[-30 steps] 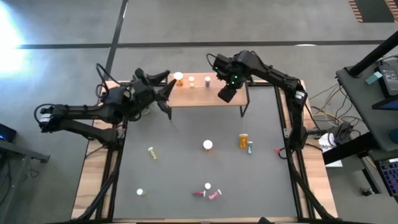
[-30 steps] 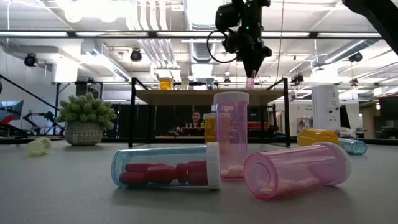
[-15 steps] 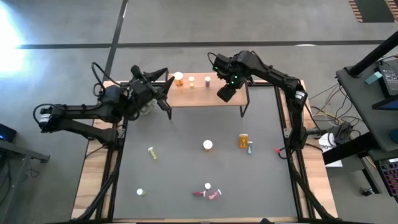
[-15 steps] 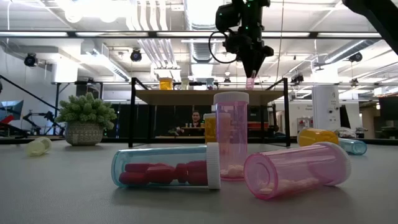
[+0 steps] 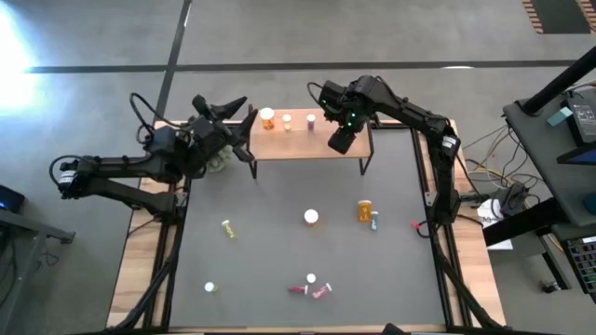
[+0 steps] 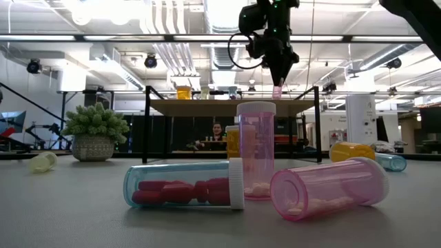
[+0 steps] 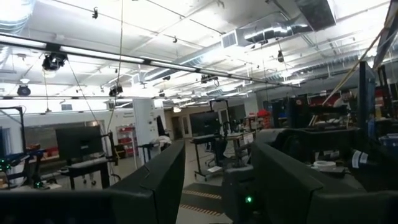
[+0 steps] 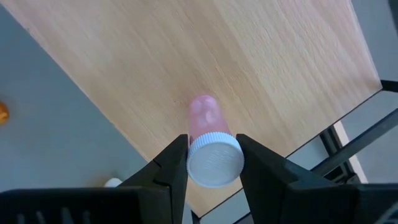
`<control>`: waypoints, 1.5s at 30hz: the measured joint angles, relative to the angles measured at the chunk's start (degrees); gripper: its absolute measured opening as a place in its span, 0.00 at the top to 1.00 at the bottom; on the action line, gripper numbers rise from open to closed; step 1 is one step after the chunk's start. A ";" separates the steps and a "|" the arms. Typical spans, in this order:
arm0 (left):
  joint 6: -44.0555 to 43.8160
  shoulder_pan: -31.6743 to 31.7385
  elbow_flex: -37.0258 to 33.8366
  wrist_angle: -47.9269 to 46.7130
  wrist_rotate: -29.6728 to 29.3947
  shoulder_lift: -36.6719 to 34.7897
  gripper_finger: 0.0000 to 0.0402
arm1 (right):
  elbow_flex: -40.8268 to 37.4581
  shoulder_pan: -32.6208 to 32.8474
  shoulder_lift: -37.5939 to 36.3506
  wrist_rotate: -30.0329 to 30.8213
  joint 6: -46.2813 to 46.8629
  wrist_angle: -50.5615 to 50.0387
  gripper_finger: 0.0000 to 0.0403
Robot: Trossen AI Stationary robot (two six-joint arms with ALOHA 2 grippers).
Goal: Pick and place medicine bottles onto shelf by color
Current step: Put the right pink pill bottle to the right of the blue pill bottle on the shelf
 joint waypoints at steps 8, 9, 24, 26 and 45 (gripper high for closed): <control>0.00 0.00 -0.19 0.05 -0.07 0.09 0.58 | -0.11 0.00 0.09 -0.02 -2.03 0.02 0.71; 0.00 0.00 -0.25 0.04 -0.07 0.09 0.58 | -0.11 0.00 0.13 -0.02 -2.03 0.00 0.71; 0.00 0.00 -0.52 0.01 -0.11 0.11 0.58 | -0.50 0.00 0.41 0.00 -2.49 0.10 0.71; 0.00 0.00 -0.55 -0.03 -0.13 0.11 0.58 | -0.50 0.00 0.44 0.00 -2.49 0.40 0.71; 0.02 0.00 -0.57 -0.05 -0.13 0.11 0.58 | -0.50 0.00 0.44 0.04 -3.56 0.74 0.69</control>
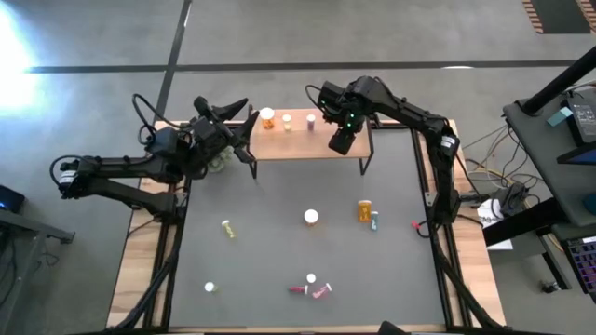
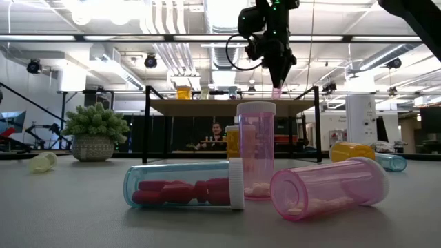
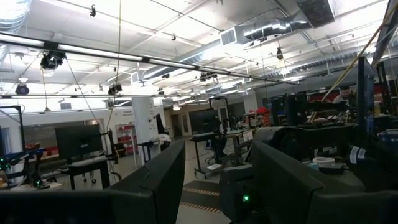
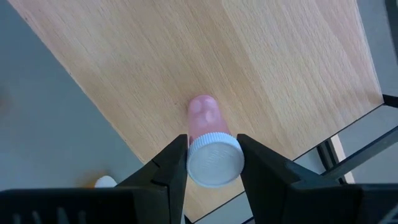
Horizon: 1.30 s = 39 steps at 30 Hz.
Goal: Pick and place medicine bottles onto shelf by color
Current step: Put the right pink pill bottle to the right of the blue pill bottle on the shelf
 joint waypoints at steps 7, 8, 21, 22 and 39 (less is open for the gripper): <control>0.00 -0.01 0.00 0.00 0.00 0.00 0.58 | 0.00 0.00 -0.01 0.11 0.00 0.22 0.69; 0.00 0.00 0.00 0.00 0.00 0.00 0.58 | 0.00 0.00 -0.01 0.13 0.00 0.27 0.70; 0.00 -0.01 0.00 0.00 -0.01 -0.01 0.58 | 0.00 -0.01 -0.01 0.16 1.07 1.28 0.57; 0.00 -0.01 0.00 0.00 0.00 -0.01 0.58 | 0.00 0.00 -0.02 0.17 1.05 1.27 0.55; 0.02 -0.02 0.00 -0.57 -0.02 -0.02 0.58 | -2.24 0.00 -4.94 0.35 4.10 0.85 0.49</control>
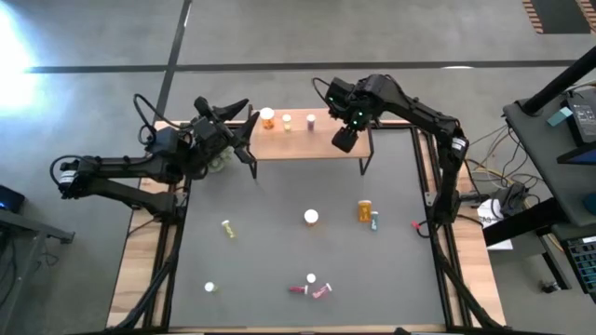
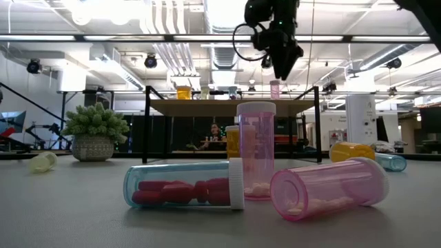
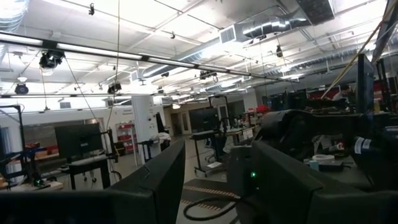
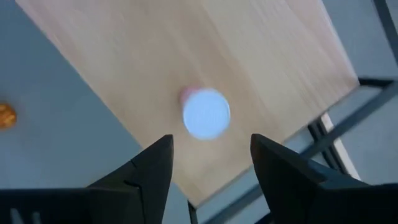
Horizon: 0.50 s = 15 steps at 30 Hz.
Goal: Pick and place medicine bottles onto shelf by color
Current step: Put the right pink pill bottle to the right of the blue pill bottle on the shelf
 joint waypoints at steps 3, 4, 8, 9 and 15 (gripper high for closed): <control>0.01 0.00 0.00 -0.01 0.00 0.00 0.58 | -3.82 0.01 -3.07 0.00 0.93 0.04 0.49; 0.01 0.00 0.00 0.00 0.00 0.00 0.58 | -5.43 0.14 -4.39 0.00 1.44 0.04 0.49; 0.01 0.00 0.00 0.00 0.00 -0.02 0.58 | -14.15 0.52 -12.07 -0.07 4.55 1.64 0.49; 0.01 0.00 0.00 0.00 0.00 -0.02 0.58 | -16.71 0.70 -14.19 -0.13 5.48 3.46 0.49; 0.01 0.00 0.02 0.02 0.00 -0.04 0.58 | -33.68 2.70 -27.49 -0.21 13.73 27.97 0.49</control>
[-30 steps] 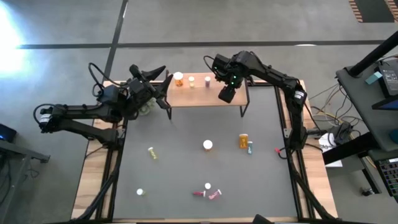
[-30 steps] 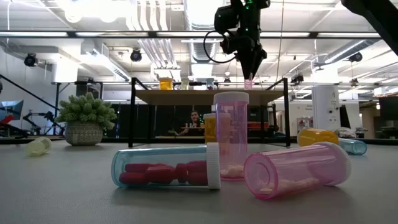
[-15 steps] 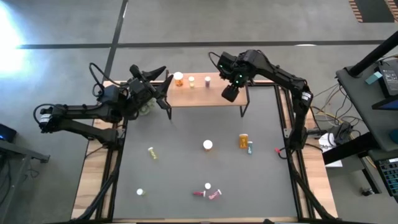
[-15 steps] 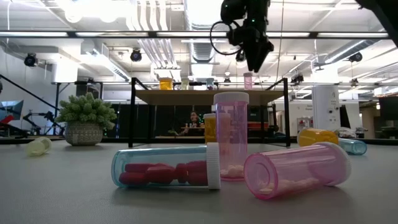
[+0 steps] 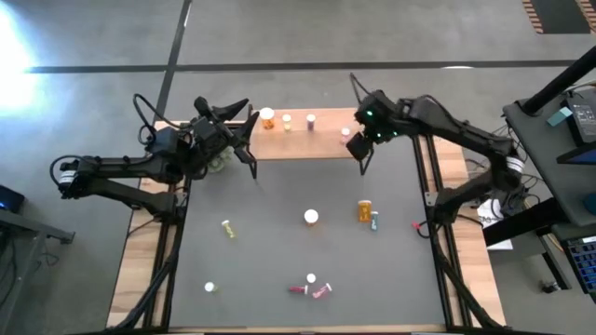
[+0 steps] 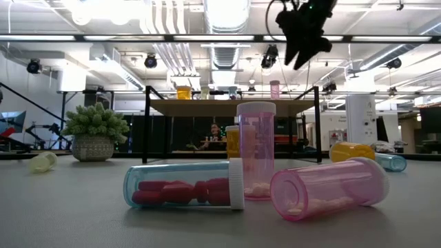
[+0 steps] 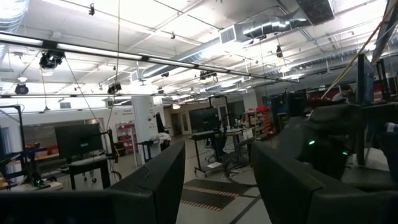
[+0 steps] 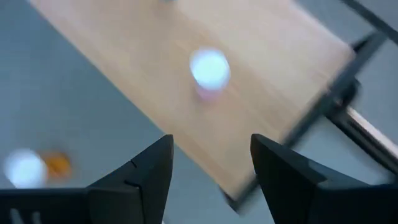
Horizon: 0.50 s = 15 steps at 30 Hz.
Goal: Pick and place medicine bottles onto shelf by color
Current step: Put the right pink pill bottle to the right of the blue pill bottle on the shelf
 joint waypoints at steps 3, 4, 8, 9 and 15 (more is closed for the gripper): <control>0.00 0.00 -0.02 0.02 0.00 -0.02 0.58 | -7.53 1.43 -4.09 0.04 4.15 9.12 0.49; 0.00 0.00 -0.02 0.02 0.00 -0.02 0.58 | -9.70 1.94 -4.99 0.11 5.18 10.98 0.49; 0.00 0.00 -0.02 0.02 0.00 -0.02 0.58 | -17.03 3.94 -6.49 2.08 6.23 18.84 0.49; 0.00 0.00 -0.02 0.02 0.00 -0.02 0.58 | -18.64 4.49 -6.49 3.93 6.27 20.84 0.49; 0.00 0.00 -0.02 0.02 0.00 -0.02 0.58 | -25.88 6.09 -6.08 15.45 6.32 32.30 0.49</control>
